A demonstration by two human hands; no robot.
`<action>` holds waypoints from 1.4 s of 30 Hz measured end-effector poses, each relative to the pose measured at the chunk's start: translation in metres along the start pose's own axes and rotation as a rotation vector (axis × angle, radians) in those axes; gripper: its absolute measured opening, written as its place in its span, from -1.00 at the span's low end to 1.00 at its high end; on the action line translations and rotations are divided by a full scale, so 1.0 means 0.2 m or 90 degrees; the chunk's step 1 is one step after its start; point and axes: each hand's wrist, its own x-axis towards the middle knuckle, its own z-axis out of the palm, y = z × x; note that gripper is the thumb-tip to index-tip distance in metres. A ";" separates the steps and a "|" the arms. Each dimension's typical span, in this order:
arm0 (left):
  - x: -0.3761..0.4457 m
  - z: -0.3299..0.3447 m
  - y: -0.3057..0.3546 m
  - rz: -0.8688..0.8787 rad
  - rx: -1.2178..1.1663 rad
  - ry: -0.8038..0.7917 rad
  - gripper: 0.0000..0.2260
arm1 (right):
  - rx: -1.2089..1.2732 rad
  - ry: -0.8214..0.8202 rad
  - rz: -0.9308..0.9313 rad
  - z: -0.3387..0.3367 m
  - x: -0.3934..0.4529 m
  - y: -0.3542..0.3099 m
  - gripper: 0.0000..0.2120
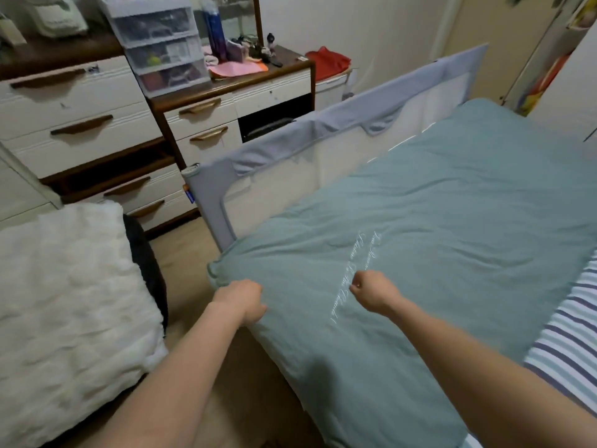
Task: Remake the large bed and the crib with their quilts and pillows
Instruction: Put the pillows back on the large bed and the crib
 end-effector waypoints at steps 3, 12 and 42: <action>0.22 -0.10 -0.20 0.012 0.014 0.000 -0.55 | 0.017 -0.001 0.020 0.03 0.21 -0.21 -0.75; 1.10 -0.23 -0.30 0.128 0.060 0.019 -0.54 | 0.090 0.072 0.124 0.06 1.07 -0.36 -0.76; 3.13 -0.24 0.31 0.278 0.171 0.224 -0.49 | 0.210 0.278 0.230 0.06 3.18 -0.05 -0.75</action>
